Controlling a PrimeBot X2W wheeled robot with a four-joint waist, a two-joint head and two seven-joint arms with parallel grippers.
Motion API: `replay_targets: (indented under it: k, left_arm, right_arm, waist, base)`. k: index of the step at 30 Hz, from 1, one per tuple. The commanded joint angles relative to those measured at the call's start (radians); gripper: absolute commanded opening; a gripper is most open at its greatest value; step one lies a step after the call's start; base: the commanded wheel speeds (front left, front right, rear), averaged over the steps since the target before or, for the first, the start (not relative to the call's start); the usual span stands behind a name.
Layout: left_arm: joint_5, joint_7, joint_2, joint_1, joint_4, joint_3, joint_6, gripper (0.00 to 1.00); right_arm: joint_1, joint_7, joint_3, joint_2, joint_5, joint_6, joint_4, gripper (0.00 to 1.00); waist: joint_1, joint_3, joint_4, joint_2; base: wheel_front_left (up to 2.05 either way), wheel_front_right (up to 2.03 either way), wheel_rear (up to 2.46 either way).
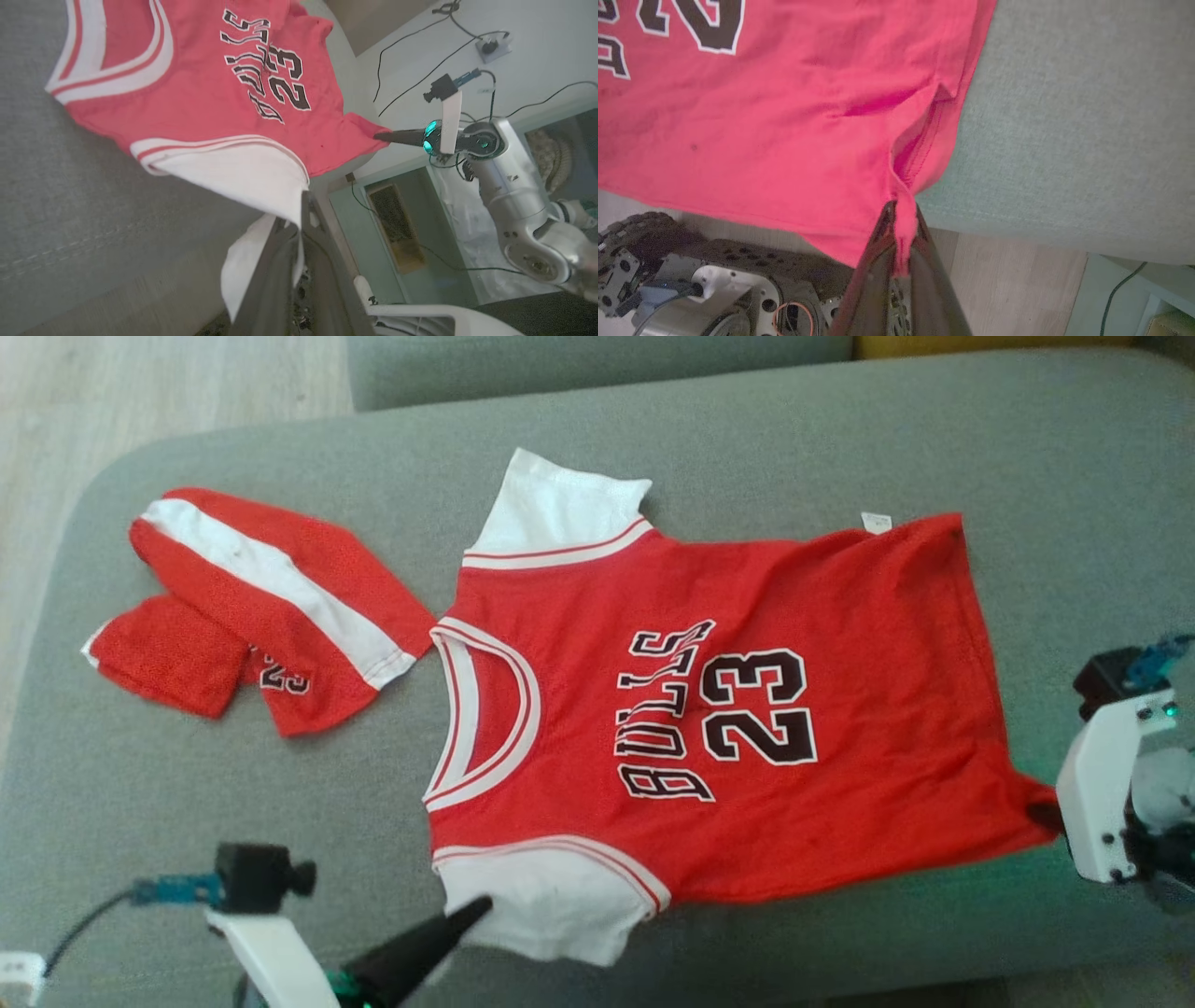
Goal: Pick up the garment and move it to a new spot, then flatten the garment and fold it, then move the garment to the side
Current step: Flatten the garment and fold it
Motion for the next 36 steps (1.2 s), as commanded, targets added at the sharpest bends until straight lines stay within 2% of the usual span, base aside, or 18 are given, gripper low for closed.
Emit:
replay_targets:
  k: [1, 7, 17, 28, 34, 35, 36]
  left_arm:
    - [-0.014, -0.013, 0.026, -0.072, -0.038, 0.063, -0.006, 0.00]
    - [-0.043, -0.023, 0.020, -0.157, -0.037, 0.125, -0.007, 0.00]
    - [-0.032, -0.028, -0.014, -0.295, 0.024, 0.173, -0.008, 0.00]
    - [-0.002, -0.017, -0.067, -0.403, 0.131, 0.158, -0.009, 0.00]
    - [0.061, -0.025, -0.071, -0.434, 0.195, 0.138, -0.001, 0.00]
    - [0.066, -0.028, -0.077, -0.438, 0.206, 0.136, 0.001, 0.00]
    - [0.071, -0.030, -0.082, -0.441, 0.216, 0.134, 0.001, 0.12]
  right_arm:
    - [-0.018, -0.010, -0.017, -0.011, -0.022, 0.000, -0.047, 0.00]
    - [-0.064, -0.046, -0.084, 0.055, -0.131, 0.000, -0.086, 0.00]
    - [-0.141, -0.153, -0.126, 0.107, -0.301, 0.000, -0.111, 0.00]
    - [-0.203, -0.264, -0.136, 0.160, -0.372, 0.000, -0.057, 0.00]
    - [-0.228, -0.324, -0.137, 0.176, -0.395, 0.000, -0.032, 0.00]
    - [-0.232, -0.339, -0.137, 0.180, -0.399, 0.000, -0.028, 0.02]
    - [-0.237, -0.355, -0.137, 0.185, -0.402, 0.000, -0.023, 0.46]
  waist:
    - [0.0001, 0.016, -0.005, -0.0001]
    - [0.0001, 0.080, -0.016, -0.0001]
    - [0.0001, 0.199, -0.036, -0.0001]
    - [0.0001, 0.269, -0.047, -0.0001]
    - [0.0001, 0.278, -0.050, -0.0001]
    - [0.0001, 0.278, -0.050, -0.0001]
    - [0.0001, 0.278, -0.050, -0.0001]
  base:
    - [0.00, 0.00, 0.00]
    - [0.00, 0.00, 0.00]
    - [0.00, 0.00, 0.00]
    - [0.00, 0.00, 0.00]
    - [0.00, 0.00, 0.00]
    - [0.00, 0.00, 0.00]
    - [0.00, 0.00, 0.00]
